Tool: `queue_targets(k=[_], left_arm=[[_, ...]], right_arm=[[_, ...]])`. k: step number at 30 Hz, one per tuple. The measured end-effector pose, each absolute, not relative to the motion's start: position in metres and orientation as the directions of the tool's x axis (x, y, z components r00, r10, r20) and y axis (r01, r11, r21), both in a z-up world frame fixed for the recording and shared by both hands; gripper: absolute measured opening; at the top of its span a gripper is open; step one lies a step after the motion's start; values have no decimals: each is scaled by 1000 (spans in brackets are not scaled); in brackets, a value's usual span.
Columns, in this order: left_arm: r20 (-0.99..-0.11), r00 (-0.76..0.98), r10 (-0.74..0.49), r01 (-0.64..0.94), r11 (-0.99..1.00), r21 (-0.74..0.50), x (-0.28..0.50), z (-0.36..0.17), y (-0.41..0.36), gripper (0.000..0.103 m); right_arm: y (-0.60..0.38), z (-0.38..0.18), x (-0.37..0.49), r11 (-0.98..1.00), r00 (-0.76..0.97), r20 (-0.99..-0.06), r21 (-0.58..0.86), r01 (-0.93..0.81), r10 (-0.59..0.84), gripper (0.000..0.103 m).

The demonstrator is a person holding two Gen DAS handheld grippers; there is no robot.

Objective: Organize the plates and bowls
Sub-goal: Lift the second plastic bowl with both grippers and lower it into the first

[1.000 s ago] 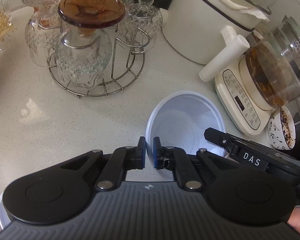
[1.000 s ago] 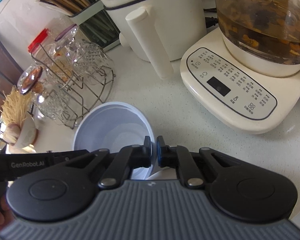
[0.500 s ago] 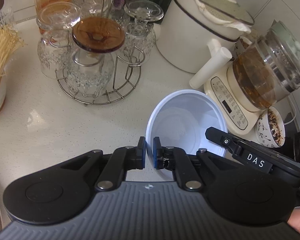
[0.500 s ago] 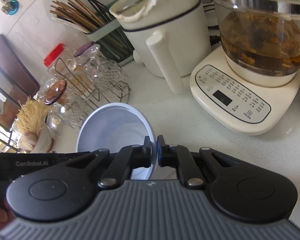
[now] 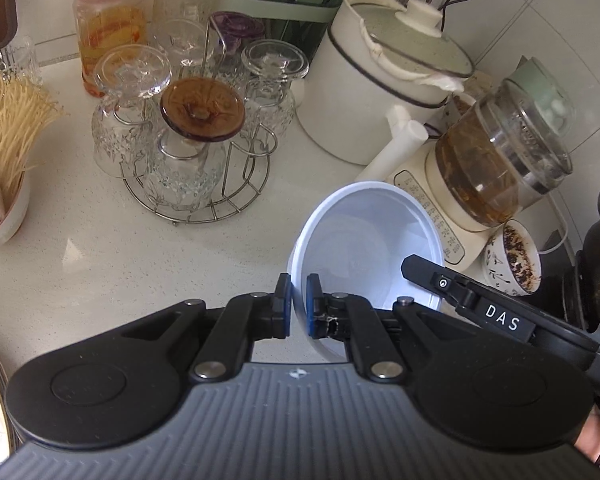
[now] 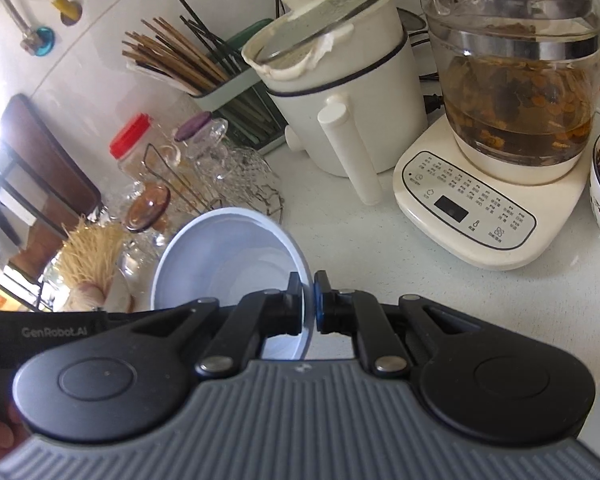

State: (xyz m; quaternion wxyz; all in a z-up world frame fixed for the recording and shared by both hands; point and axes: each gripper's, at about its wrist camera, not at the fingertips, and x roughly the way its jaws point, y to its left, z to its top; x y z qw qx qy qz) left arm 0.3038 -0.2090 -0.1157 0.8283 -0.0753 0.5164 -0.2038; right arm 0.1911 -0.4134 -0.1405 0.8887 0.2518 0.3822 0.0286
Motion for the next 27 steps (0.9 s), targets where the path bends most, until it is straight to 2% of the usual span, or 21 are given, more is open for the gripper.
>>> queue_targets(k=[18,27], left_arm=[[-788,456,-415,184,909,-373,265,-90,-138,8],[-772,487,-410,118,906,-406,251,-96,-101,9]], right_arm=[[-361,-109,173,897,711,-635,441,11,303,9],[-329,-109,174,907,678,-657,420,-36,331,9]])
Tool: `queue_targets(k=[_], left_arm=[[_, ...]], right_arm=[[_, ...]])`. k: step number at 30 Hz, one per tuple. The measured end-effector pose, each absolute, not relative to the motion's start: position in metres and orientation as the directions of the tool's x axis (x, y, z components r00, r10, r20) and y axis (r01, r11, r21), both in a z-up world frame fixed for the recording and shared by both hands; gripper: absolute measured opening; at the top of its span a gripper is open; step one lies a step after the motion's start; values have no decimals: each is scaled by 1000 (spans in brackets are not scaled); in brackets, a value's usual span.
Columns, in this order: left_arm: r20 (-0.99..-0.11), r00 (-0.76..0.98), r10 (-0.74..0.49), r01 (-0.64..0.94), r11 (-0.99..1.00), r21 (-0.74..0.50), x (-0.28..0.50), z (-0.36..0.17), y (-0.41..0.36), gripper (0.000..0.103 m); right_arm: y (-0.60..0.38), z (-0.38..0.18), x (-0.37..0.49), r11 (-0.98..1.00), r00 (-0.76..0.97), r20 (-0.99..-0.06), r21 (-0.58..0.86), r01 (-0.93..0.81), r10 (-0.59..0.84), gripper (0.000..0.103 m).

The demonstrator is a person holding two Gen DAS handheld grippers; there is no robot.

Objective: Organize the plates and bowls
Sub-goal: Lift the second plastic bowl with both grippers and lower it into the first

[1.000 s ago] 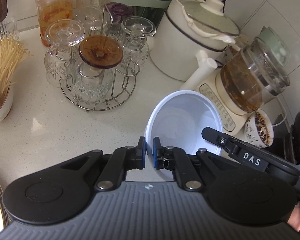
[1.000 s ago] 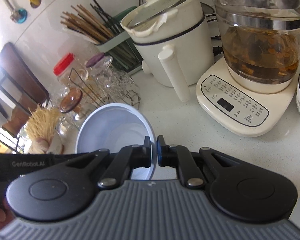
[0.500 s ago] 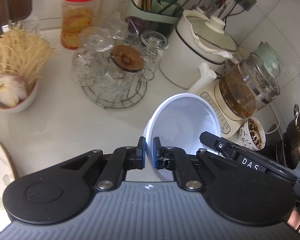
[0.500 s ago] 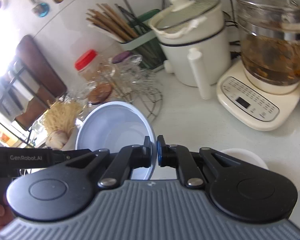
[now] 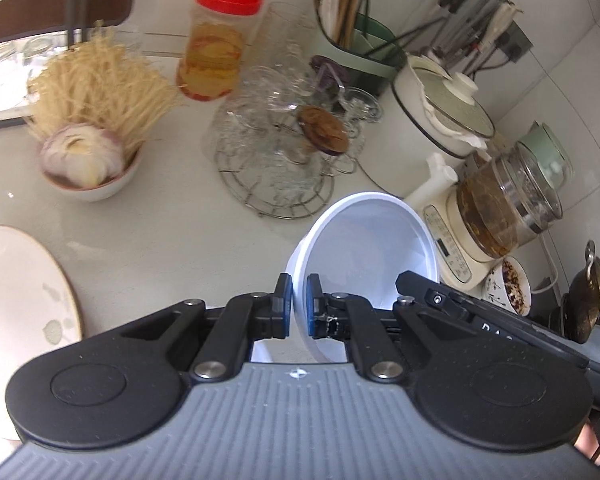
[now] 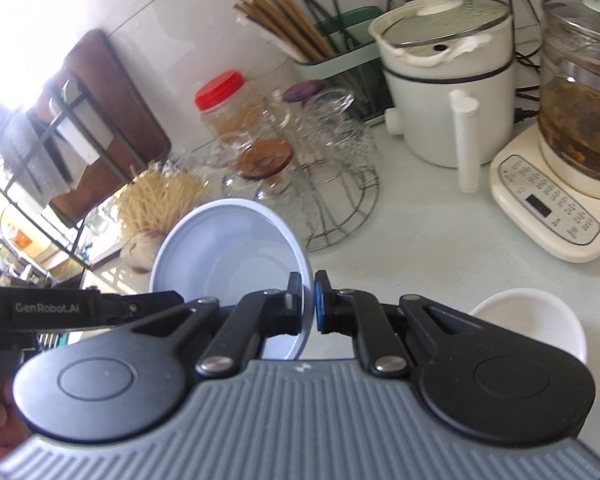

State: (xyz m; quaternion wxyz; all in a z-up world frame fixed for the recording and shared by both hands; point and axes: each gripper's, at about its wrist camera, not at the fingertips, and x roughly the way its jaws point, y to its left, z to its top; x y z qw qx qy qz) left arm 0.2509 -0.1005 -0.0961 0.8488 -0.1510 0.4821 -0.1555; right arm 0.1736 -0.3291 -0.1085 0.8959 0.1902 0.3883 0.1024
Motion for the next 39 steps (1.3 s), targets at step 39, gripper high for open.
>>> queue_targets(k=[39], left_arm=[[-857,399,-326,0,935,-355,220,-155,-26,10]], right_arm=[[-232,-156,168,937,454,-822,330,-115,345,12]])
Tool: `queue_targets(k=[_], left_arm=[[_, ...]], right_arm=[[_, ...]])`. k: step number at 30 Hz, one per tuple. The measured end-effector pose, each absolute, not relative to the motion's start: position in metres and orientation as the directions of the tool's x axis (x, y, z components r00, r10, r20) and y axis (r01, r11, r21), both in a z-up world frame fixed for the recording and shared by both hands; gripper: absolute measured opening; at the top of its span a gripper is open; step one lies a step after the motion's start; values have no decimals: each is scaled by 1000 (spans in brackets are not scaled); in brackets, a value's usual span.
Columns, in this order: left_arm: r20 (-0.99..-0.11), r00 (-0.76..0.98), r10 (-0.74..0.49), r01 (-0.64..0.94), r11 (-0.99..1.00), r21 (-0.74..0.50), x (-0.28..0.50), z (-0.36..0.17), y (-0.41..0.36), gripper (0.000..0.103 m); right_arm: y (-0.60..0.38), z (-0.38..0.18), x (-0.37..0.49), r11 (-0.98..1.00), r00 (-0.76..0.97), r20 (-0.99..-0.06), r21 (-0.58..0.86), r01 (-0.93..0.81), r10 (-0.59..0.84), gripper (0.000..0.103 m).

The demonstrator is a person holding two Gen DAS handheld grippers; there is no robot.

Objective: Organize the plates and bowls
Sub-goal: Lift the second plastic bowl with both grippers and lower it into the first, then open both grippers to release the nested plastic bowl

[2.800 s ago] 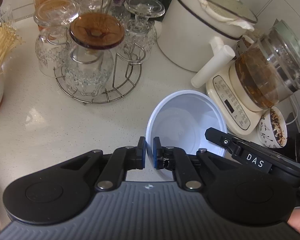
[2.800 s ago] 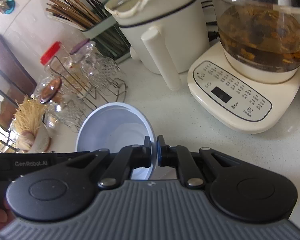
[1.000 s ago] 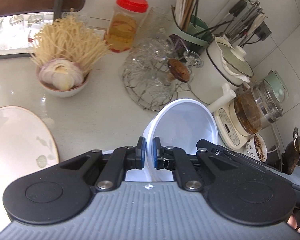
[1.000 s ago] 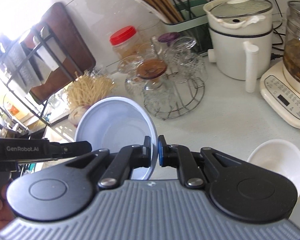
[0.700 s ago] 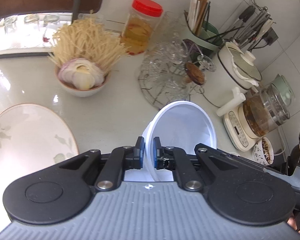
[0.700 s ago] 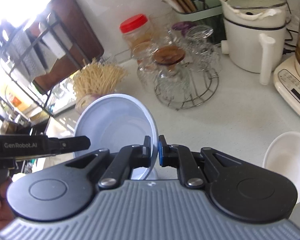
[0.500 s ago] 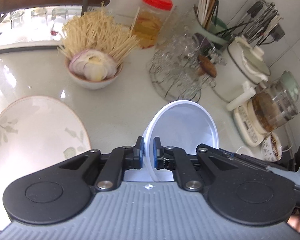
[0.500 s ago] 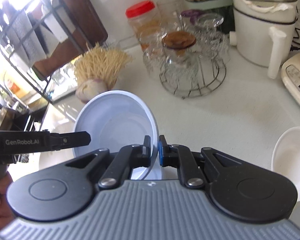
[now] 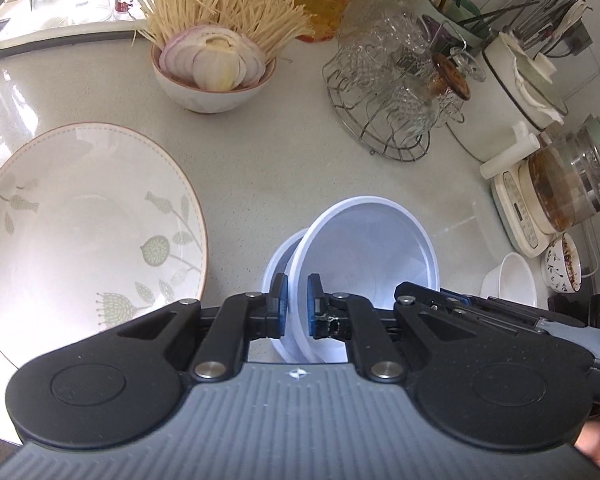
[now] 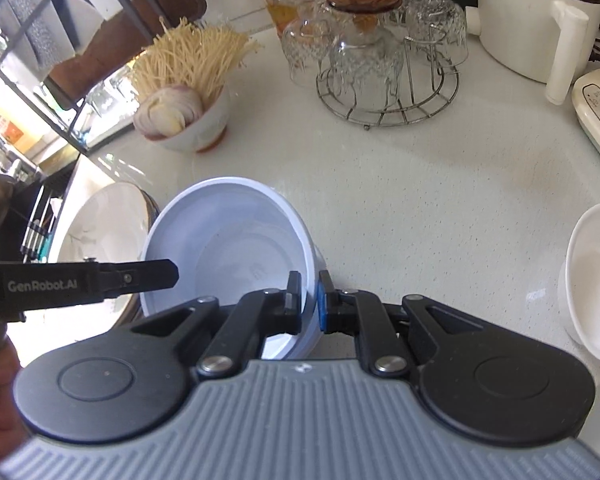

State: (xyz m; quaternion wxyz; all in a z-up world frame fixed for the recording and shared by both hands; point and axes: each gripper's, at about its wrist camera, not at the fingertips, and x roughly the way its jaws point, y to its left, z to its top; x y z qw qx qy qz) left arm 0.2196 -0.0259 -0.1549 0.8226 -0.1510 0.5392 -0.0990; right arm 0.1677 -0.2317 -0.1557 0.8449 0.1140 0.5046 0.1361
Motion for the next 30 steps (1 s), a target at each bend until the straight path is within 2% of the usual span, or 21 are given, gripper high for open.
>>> queue_targets(k=[16,17,20,21,27,28,29,30], left_arm=[[-873,365,-324,-12,936,-353,223,-164,-30,10],[-874,358,-327,-22,933,-359,224,-165,-29,12],[-877,350,-329,-49,929,-367,225,-163,-26,32],[-877,357,-322,-45,931,-361,225,-161,-27,35],[-864,391,-317,-26,935,-355,224,-147,-28,38],[-861,396,-319,-23,934,-356,224,-145,-28,38],[-858,401,-322,-19,933,-359,224,-143,-28,39],[-854,407,-323,-14,933,-359,224,-140,-28,39]], right_arm=[[-236,-161,167,930,445,-821,355,-92,357,12],[-237,-160,167,930,446,-820,356,-90,358,12],[-239,-156,165,921,462,-803,376,-98,377,12],[-240,-155,165,921,464,-801,377,-100,378,12],[-242,-149,166,920,481,-792,380,-95,377,14],[-242,-147,165,921,487,-789,378,-96,375,19],[-242,-145,164,921,495,-785,377,-95,373,32],[-244,-143,164,920,504,-780,380,-92,372,41]])
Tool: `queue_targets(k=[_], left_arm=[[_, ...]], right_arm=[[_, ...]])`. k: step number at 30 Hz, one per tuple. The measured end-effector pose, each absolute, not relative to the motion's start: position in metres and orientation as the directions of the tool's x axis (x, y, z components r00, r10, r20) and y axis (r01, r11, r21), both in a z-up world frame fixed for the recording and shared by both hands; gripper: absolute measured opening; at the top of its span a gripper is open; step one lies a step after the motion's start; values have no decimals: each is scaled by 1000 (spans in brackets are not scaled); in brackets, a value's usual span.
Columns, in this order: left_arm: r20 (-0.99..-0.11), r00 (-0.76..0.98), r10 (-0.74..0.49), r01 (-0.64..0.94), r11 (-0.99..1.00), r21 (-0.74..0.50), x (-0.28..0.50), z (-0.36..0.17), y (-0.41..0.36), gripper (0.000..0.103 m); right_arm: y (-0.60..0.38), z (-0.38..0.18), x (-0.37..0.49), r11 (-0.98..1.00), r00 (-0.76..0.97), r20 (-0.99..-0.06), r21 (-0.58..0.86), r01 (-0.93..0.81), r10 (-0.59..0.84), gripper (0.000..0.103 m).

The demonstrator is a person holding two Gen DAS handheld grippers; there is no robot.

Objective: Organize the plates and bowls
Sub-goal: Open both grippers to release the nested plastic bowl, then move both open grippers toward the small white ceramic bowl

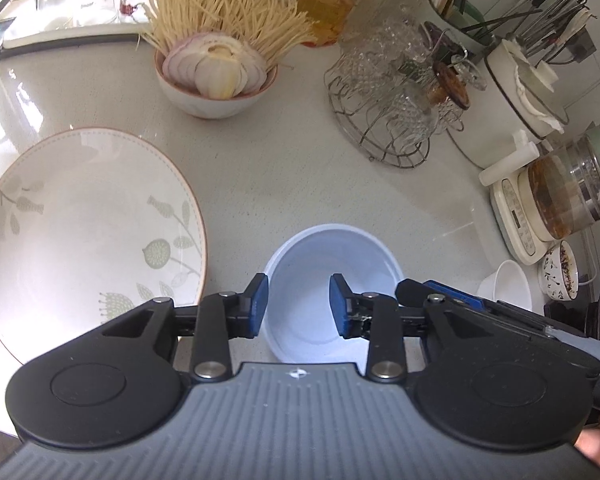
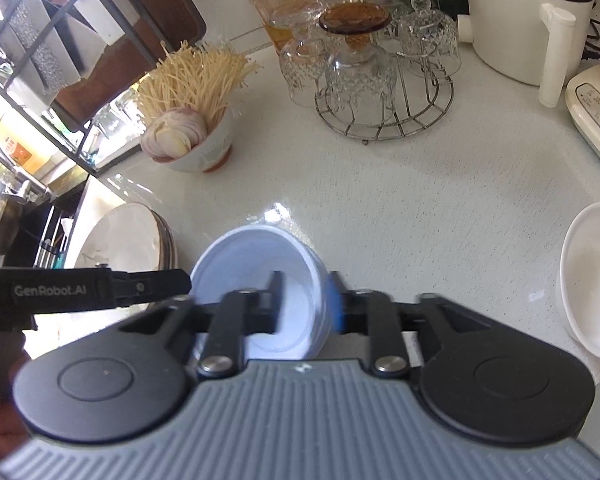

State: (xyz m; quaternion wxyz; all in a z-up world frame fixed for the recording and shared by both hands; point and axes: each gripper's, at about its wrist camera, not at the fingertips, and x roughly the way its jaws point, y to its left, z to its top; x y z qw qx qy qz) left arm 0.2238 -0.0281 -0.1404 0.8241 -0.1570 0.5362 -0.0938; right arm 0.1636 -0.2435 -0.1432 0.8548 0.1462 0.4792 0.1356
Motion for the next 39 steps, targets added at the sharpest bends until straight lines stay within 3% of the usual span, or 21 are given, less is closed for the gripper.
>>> queue_targets(k=[1,6,9,23,39], left_arm=[[-852,414,-321,-8,934,-356,224,-138,-29,39],[-835,447,-321,41,940,-339,225,-122,-33,39],[-820,500,-279,112,960,-258,222,-104,-44,39],[-757,530,-384,289,920,-264,233,-60,-79,39],[-748,455,-483,452,849,-273,239,-60,-154,39]], right_arm=[[-245,-141,163,919,516,-771,384,-91,373,52],[-252,-125,160,920,570,-739,384,-82,359,51],[-260,-110,157,916,606,-713,395,-69,353,51],[-295,-58,132,932,751,-617,362,5,236,51],[-341,-56,109,931,784,-614,333,150,94,51]])
